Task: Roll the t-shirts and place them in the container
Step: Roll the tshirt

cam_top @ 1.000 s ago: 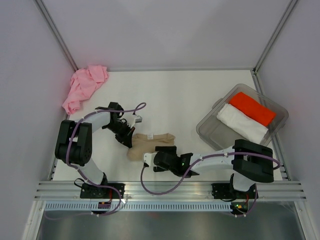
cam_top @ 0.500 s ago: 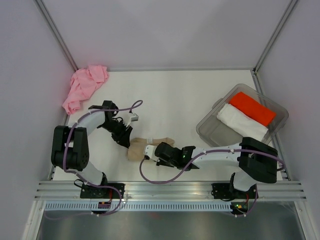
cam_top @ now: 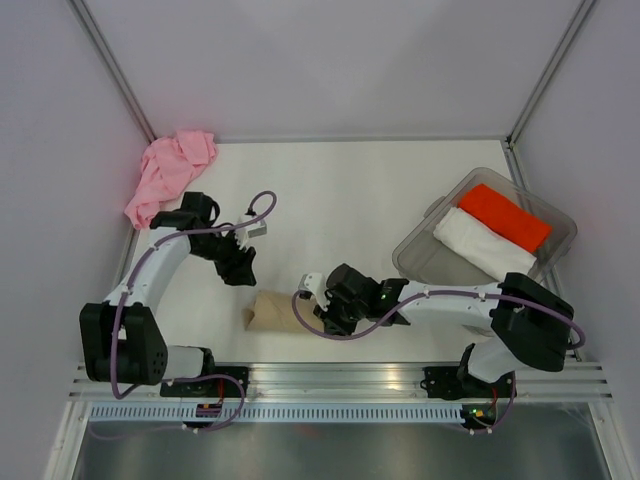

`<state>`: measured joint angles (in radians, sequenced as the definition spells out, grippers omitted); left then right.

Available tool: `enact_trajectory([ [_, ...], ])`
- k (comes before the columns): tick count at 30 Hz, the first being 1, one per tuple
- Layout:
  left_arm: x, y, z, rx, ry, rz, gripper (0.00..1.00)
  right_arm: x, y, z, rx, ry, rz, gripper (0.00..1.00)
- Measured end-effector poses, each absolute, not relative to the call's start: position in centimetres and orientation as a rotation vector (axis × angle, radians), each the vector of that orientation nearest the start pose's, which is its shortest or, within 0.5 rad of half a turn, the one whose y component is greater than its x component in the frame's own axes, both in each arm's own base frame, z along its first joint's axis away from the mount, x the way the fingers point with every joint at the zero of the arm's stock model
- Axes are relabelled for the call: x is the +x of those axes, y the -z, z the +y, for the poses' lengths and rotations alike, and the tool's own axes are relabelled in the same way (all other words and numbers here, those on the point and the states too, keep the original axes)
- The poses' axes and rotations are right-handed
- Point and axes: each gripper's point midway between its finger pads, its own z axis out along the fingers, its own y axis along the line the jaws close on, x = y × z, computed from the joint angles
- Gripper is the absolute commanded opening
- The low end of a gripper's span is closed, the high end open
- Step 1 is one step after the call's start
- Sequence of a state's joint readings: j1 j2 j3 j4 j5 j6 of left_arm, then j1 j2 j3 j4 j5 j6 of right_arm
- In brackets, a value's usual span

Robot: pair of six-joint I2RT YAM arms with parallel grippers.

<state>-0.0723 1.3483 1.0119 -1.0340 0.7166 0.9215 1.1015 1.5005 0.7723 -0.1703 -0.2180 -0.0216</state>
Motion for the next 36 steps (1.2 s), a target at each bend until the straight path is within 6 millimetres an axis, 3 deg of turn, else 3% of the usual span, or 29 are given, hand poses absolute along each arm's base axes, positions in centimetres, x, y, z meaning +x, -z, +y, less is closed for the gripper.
enact_trajectory([
  [5,21.3,-12.8,-10.8,1.321,0.805,2.177,0.72,12.0,-3.3,32.9,-1.435,-0.769,2.189,0.01],
  [8,20.3,-13.1,-10.9,1.339,0.825,2.161,0.71,11.9,-3.3,33.9,-1.441,-0.813,2.198,0.01],
  [15,17.8,-10.5,-9.6,1.385,0.811,2.238,0.69,11.9,-3.4,35.3,-1.365,-0.986,2.263,0.01],
  [22,18.2,-9.9,-7.5,1.336,0.721,2.289,0.71,13.0,-3.4,35.4,-1.256,-1.07,2.335,0.01],
  [29,14.5,-4.6,-6.9,1.395,0.777,2.349,0.63,13.5,-3.6,35.9,-1.236,-1.067,2.343,0.01],
  [30,14.5,-4.2,-6.9,1.396,0.77,2.348,0.6,13.5,-3.6,35.9,-1.234,-1.066,2.346,0.01],
  [32,15.5,-3.5,-6.7,1.396,0.716,2.328,0.45,13.5,-3.6,35.9,-1.231,-1.065,2.349,0.01],
  [34,17.2,-3.0,-6.4,1.396,0.633,2.284,0.38,13.5,-3.6,35.9,-1.228,-1.066,2.35,0.01],
  [36,18.5,-2.6,-6.4,1.392,0.584,2.242,0.38,13.5,-3.7,35.9,-1.227,-1.071,2.349,0.01],
])
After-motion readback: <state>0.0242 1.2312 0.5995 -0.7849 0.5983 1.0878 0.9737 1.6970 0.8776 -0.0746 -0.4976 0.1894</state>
